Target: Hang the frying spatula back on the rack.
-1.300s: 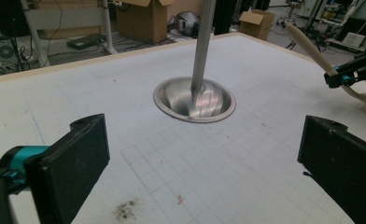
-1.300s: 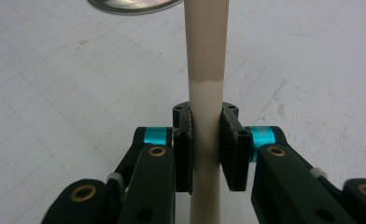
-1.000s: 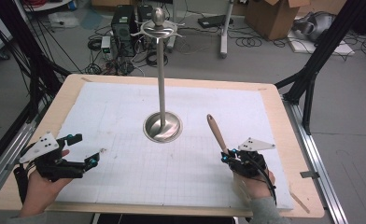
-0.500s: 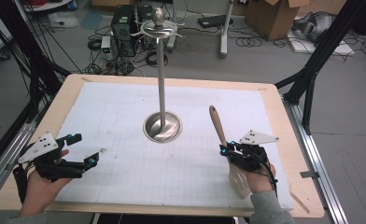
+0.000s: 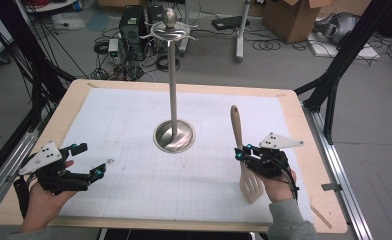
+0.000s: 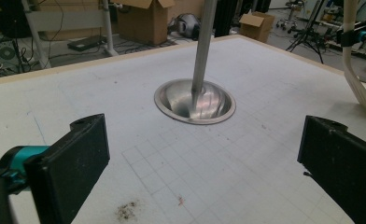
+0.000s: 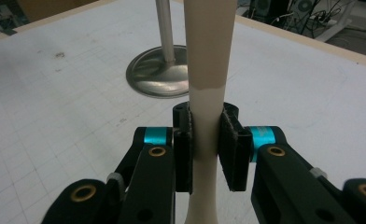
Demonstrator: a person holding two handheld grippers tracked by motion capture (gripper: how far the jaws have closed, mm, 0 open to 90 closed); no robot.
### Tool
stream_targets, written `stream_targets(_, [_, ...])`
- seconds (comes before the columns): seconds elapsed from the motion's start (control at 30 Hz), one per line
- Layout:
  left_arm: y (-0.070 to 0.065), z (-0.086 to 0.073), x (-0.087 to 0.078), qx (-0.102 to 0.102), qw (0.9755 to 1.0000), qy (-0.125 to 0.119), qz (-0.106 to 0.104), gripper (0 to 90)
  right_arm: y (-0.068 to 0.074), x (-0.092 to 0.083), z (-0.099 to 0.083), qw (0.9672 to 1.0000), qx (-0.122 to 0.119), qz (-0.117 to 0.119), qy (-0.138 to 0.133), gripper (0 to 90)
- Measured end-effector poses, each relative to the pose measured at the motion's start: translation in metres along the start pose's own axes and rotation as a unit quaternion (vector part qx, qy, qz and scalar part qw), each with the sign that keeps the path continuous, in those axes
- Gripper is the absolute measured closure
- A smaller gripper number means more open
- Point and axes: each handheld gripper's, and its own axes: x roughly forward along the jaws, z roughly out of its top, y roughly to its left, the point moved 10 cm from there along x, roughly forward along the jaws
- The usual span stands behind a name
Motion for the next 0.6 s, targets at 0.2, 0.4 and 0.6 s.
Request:
stream_targets(0.2, [0.000, 0.001, -0.001, 0.000, 1.0000, -0.002, 0.000, 2.6, 0.001, -0.001, 0.010, 1.0000, -0.003, 0.003, -0.005, 77.3])
stream_targets(0.4, [0.001, 0.001, -0.001, 0.000, 1.0000, -0.002, 0.001, 2.6, 0.000, -0.002, 0.019, 0.9998, -0.001, 0.003, -0.017, 77.3])
stream_targets(0.6, [0.001, 0.000, -0.001, -0.001, 1.0000, -0.001, 0.000, 2.6, 0.001, -0.003, 0.029, 0.9997, -0.006, 0.008, -0.024, 77.3])
